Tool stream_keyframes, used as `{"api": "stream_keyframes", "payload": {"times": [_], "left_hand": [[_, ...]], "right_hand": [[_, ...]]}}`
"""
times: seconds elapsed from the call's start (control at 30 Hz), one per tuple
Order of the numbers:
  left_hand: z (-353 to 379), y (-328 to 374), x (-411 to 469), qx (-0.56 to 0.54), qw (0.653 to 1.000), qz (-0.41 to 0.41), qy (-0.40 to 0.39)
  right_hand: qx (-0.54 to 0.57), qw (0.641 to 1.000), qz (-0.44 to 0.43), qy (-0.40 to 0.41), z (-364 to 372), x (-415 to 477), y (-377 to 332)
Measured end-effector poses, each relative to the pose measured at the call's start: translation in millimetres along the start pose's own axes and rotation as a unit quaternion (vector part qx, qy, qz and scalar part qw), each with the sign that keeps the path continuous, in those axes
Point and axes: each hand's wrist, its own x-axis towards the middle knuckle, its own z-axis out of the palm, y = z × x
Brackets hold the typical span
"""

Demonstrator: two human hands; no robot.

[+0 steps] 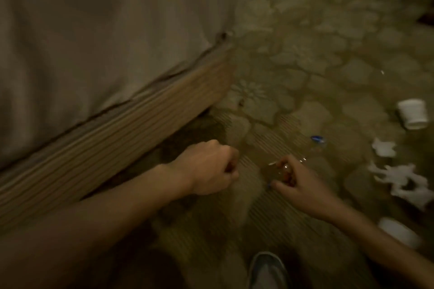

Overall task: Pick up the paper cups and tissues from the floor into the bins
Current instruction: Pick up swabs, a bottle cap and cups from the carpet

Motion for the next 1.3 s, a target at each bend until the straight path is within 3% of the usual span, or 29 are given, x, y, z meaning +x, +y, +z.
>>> {"api": "stream_keyframes", "payload": {"times": [0.17,0.37,0.67,0.93,1.17,1.23,1.3], "left_hand": [[64,25,93,-0.096,0.995,-0.031,-0.016],[124,44,156,-0.141,0.986,-0.085,0.003],[167,42,187,-0.113,0.984,-0.136,0.025],[175,44,192,-0.085,0.983,-0.163,-0.013],[178,42,167,-0.299,0.925,-0.230,0.050],[180,47,162,-0.365,0.902,-0.229,0.044],[178,51,160,-0.412,0.880,-0.235,0.035]], "right_hand": [[0.012,0.992,0.102,0.075,-5,20,83],[0.017,0.983,0.165,0.078,-14,39,121],[-0.148,0.984,0.101,-0.007,-8,69,133],[-0.183,0.980,0.051,0.062,-5,72,145],[-0.135,0.987,0.075,0.047,-3,71,147],[-0.006,0.990,0.127,0.066,-4,69,143],[0.133,0.969,0.179,0.101,-8,65,138]]}}
